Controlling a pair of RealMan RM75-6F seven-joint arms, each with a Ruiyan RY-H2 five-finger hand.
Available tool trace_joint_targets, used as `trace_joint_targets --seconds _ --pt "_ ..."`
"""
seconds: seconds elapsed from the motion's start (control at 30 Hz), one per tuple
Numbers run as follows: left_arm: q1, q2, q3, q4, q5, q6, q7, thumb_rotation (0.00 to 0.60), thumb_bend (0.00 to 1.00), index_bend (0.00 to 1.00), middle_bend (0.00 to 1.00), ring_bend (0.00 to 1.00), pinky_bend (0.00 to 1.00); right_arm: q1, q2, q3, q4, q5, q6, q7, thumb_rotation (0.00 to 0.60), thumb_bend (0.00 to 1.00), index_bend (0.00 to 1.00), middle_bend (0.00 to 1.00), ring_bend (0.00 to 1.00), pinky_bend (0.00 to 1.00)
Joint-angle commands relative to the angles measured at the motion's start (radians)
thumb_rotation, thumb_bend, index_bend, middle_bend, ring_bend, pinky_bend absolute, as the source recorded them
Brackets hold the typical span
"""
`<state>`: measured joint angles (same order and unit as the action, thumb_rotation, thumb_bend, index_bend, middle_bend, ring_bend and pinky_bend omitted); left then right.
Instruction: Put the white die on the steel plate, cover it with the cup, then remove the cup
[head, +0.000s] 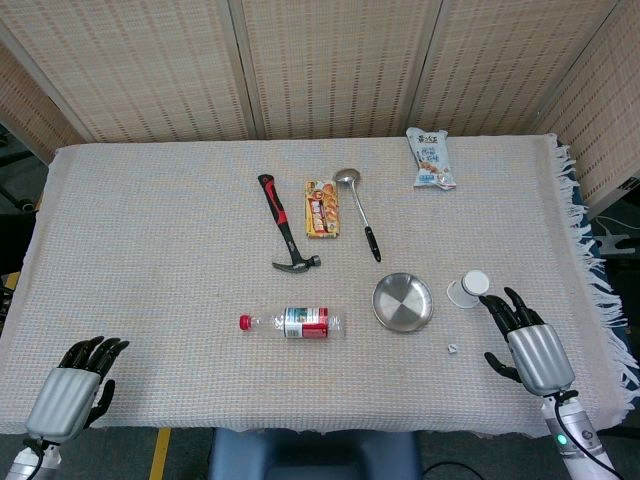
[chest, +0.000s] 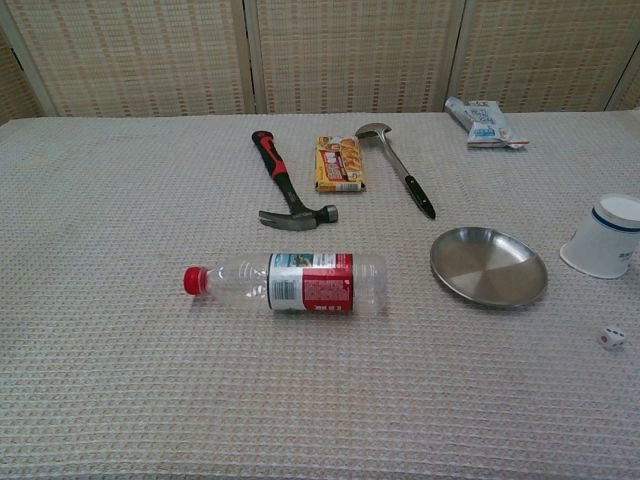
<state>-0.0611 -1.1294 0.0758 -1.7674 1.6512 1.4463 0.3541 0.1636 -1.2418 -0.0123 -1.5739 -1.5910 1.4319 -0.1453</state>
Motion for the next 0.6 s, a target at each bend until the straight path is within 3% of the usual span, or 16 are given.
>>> trace_joint_targets --seconds 0.03,0.6 --pt "0.0 0.0 0.0 0.0 0.0 0.0 0.0 0.6 0.58 0.16 0.16 0.12 0.18 0.001 0.002 0.0 -0.003 0.003 -0.009 -0.002 0.6 0.1 0.11 0.13 0.0 0.3" --pt "-0.004 0.007 -0.004 0.008 -0.013 -0.005 -0.032 0.6 0.58 0.16 0.16 0.12 0.18 0.03 -0.023 -0.011 0.05 -0.049 -0.041 0.076 0.6 0.1 0.11 0.13 0.0 0.33"
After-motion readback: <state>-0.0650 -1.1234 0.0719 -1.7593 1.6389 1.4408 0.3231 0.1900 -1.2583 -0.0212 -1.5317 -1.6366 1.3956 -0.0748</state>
